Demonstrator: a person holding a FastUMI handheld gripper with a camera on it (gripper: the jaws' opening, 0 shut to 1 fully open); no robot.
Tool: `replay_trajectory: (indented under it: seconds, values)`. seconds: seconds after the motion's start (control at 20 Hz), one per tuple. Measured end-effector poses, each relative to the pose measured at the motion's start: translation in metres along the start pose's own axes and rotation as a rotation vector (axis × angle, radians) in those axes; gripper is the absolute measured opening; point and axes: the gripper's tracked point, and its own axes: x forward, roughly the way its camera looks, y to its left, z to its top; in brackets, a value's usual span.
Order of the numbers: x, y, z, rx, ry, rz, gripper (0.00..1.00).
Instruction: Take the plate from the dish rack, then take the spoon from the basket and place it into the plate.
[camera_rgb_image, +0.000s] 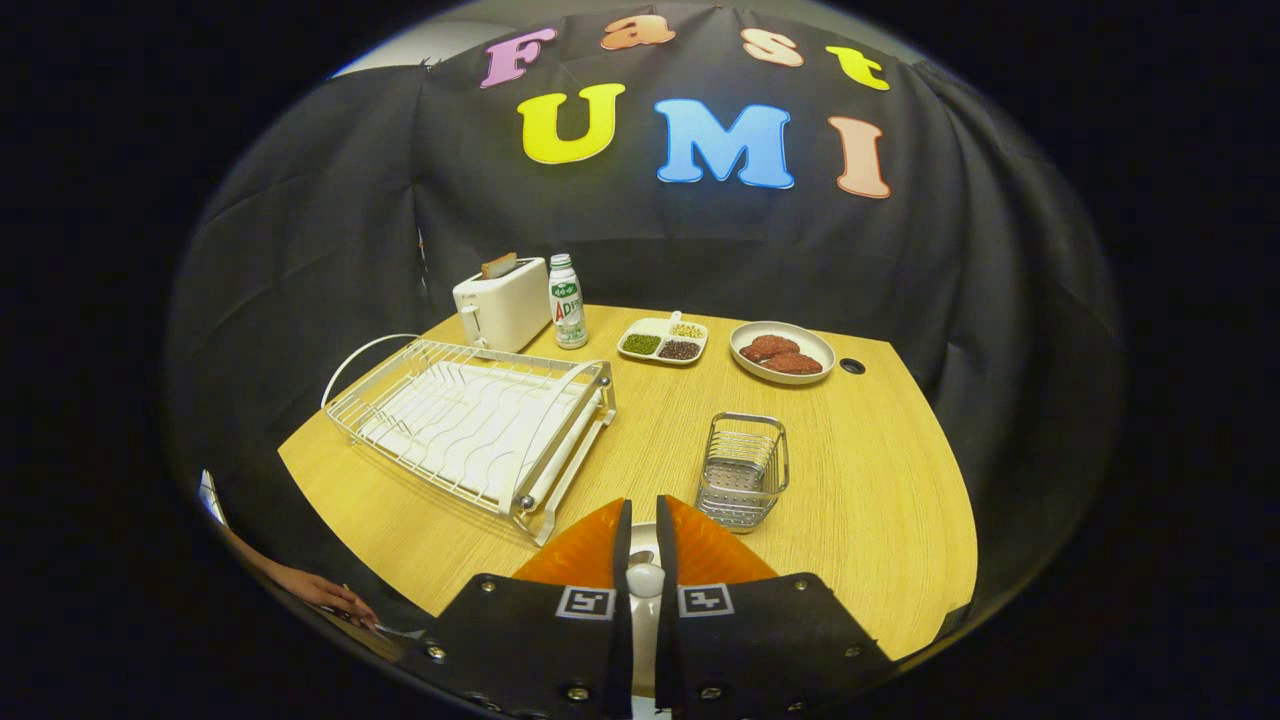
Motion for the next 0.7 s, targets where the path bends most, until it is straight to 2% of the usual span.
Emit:
replay_trajectory:
  seconds: [0.4, 0.7]
  values:
    - [0.017, 0.021, 0.003, -0.042, 0.038, 0.059, 0.1]
    - [0.017, 0.018, 0.011, -0.053, 0.031, 0.04, 0.21]
